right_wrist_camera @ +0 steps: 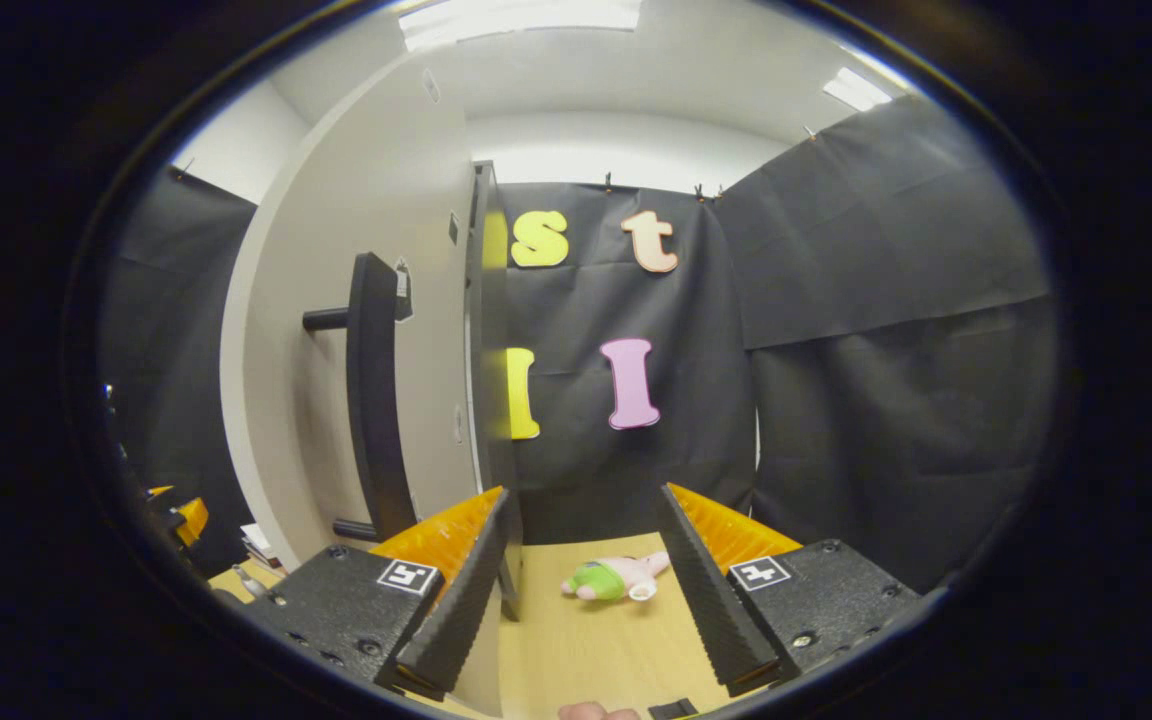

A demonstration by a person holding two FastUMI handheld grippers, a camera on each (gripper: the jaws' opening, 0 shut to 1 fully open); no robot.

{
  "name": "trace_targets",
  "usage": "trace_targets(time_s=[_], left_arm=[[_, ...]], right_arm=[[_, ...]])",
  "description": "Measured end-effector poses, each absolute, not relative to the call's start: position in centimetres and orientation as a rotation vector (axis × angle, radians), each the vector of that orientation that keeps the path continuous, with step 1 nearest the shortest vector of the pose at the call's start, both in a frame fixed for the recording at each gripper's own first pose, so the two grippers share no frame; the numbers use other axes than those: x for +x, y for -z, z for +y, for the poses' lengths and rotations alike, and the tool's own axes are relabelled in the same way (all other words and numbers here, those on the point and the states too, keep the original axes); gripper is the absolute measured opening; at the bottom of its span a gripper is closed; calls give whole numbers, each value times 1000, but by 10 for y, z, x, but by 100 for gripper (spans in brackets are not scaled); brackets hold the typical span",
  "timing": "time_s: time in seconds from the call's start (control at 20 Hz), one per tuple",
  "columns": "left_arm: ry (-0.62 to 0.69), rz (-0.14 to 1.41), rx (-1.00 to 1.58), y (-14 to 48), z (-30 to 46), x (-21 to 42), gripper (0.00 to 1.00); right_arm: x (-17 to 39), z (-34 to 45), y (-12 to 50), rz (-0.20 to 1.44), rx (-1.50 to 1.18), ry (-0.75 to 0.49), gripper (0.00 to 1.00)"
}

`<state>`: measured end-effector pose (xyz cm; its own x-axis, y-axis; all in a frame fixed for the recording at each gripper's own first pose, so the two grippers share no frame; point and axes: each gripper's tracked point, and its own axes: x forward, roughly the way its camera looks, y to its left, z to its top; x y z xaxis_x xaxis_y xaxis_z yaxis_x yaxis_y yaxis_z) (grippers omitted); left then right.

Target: Open the cabinet door with the right hand, grasp the bottle in the cabinet with the left hand and place it on the coaster, then close the cabinet door with the right hand.

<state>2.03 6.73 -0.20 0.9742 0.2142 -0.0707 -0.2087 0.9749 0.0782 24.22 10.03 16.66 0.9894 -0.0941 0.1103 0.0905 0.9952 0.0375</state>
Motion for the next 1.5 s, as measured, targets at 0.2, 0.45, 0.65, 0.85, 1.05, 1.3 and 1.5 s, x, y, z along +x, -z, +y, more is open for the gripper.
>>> trace_targets(time_s=[0.2, 0.45, 0.65, 0.85, 1.05, 1.3, 1.5], left_arm=[[-158, 56, 13, -12, 45, 11, 94], [-143, 43, 24, -13, 30, 11, 94], [-121, 48, 74, -9, 27, 4, 94], [-110, 39, 76, -6, 22, 1, 94], [-63, 49, 56, -2, 11, -1, 94], [-47, 49, 58, 2, 14, 0, 94], [-57, 45, 47, 1, 29, 2, 94]], right_arm=[[244, 101, -166, -125, 75, 70, 91], [248, 109, -164, -109, 91, 26, 92], [246, 128, -166, -101, 65, -19, 88], [249, 163, -161, -87, 75, -98, 87], [252, 202, -159, -76, 71, -179, 87], [257, 236, -156, -86, 57, -216, 87], [264, 271, -151, -78, 86, -268, 87]])
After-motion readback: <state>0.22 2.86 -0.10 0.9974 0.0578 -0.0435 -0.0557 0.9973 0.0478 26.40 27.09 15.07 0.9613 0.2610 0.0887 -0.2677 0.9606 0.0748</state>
